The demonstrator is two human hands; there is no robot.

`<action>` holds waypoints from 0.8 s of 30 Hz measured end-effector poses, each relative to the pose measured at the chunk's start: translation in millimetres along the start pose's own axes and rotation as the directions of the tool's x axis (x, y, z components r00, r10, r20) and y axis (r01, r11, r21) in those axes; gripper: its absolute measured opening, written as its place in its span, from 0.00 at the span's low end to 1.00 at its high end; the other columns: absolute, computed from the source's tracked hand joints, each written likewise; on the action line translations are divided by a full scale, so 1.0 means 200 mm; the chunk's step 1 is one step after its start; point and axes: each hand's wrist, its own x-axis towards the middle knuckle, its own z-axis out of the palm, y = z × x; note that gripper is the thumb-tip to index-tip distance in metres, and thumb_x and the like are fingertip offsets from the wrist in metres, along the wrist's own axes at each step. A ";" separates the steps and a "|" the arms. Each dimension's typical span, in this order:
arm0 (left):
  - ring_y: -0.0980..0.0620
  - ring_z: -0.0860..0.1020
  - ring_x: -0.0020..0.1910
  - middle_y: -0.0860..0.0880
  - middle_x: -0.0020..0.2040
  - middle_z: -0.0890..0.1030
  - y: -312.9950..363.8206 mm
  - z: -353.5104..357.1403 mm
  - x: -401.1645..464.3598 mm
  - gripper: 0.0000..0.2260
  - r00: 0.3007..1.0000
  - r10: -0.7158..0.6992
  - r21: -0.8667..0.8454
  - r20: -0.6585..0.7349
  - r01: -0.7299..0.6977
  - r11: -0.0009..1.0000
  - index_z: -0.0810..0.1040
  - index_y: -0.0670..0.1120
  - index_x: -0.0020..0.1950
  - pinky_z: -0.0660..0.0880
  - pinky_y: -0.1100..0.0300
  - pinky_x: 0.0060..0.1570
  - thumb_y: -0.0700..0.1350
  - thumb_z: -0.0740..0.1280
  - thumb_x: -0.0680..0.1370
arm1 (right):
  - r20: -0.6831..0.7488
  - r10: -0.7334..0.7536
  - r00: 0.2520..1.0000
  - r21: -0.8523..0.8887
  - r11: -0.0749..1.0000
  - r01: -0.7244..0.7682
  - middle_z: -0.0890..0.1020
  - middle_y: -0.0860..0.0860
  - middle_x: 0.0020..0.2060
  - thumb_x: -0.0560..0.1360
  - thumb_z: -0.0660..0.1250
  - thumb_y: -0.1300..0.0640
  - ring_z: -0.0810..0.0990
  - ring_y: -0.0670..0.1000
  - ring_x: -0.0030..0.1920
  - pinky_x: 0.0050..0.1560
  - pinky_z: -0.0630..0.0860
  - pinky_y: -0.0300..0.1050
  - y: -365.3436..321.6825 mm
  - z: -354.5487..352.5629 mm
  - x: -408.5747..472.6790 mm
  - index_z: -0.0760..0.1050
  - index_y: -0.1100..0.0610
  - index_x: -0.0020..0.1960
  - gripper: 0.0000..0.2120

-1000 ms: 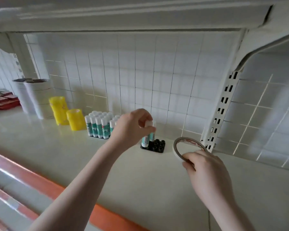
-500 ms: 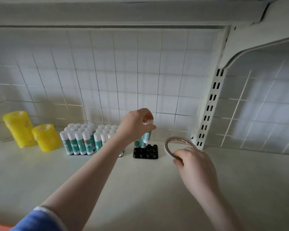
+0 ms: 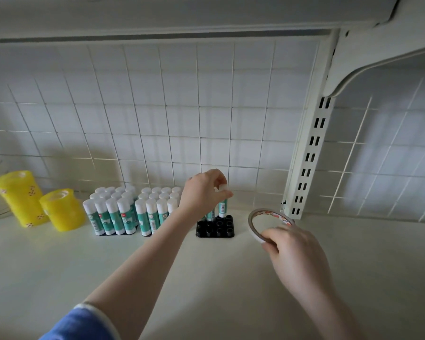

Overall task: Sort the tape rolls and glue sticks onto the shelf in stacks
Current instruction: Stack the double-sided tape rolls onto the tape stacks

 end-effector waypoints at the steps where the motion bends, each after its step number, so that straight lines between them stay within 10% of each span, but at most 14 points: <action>1: 0.52 0.77 0.47 0.53 0.45 0.80 0.00 0.01 0.00 0.11 1.000 -0.006 -0.004 -0.001 0.006 1.000 0.76 0.49 0.46 0.72 0.56 0.50 0.50 0.73 0.69 | 0.000 0.006 1.000 0.006 1.000 -0.006 0.75 0.47 0.24 0.52 0.82 0.63 0.74 0.53 0.26 0.25 0.67 0.41 0.00 0.00 0.00 0.75 0.52 0.27 0.16; 24: 0.51 0.77 0.44 0.51 0.43 0.80 -0.03 -0.02 -0.01 0.10 0.994 -0.050 -0.025 0.101 0.053 0.998 0.76 0.48 0.46 0.76 0.53 0.45 0.46 0.74 0.68 | 0.015 0.017 1.000 0.029 0.999 -0.017 0.72 0.47 0.23 0.52 0.81 0.64 0.72 0.52 0.24 0.28 0.60 0.39 0.01 0.00 0.01 0.73 0.52 0.27 0.17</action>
